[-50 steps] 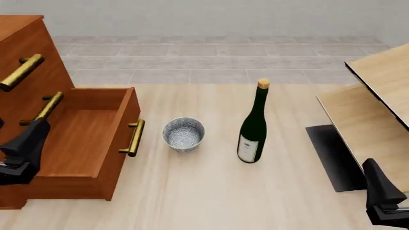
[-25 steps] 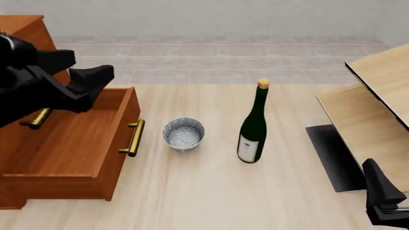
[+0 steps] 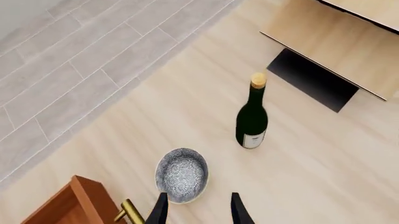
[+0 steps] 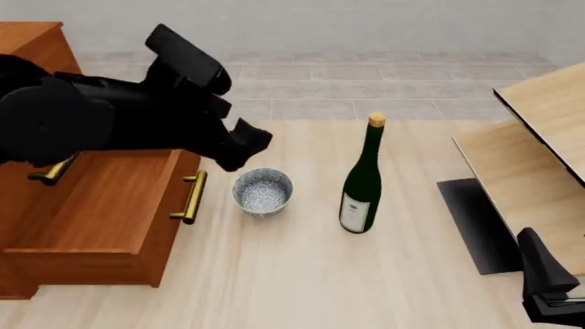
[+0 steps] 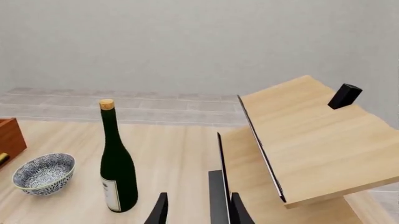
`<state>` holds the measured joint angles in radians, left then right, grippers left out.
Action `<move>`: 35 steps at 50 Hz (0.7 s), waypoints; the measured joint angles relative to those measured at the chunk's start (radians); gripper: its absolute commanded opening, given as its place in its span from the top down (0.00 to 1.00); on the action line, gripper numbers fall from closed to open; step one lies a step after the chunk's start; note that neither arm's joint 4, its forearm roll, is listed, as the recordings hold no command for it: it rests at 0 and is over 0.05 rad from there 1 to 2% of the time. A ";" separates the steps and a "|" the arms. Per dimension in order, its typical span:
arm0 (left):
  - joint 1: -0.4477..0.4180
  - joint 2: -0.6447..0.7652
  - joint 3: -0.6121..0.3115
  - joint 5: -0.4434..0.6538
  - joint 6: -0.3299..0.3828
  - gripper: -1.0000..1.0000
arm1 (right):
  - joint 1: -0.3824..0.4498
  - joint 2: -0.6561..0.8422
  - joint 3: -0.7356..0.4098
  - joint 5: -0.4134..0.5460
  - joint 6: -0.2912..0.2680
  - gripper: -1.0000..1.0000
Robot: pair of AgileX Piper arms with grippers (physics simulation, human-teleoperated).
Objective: Put the bowl on top of the cabinet.
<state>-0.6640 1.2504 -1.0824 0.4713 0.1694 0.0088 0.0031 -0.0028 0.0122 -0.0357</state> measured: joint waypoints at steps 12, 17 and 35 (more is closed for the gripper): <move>-0.038 0.133 -0.053 0.070 0.012 0.00 | -0.001 0.000 0.001 0.001 -0.001 0.00; -0.045 0.182 -0.062 0.080 0.016 0.00 | -0.001 -0.001 0.000 0.002 0.000 0.00; -0.027 0.334 -0.110 0.107 0.080 0.00 | -0.002 -0.002 0.000 0.002 0.002 0.00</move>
<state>-0.6907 1.5841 -1.1924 0.5785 0.2498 0.0066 0.0014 -0.0024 0.0143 -0.0334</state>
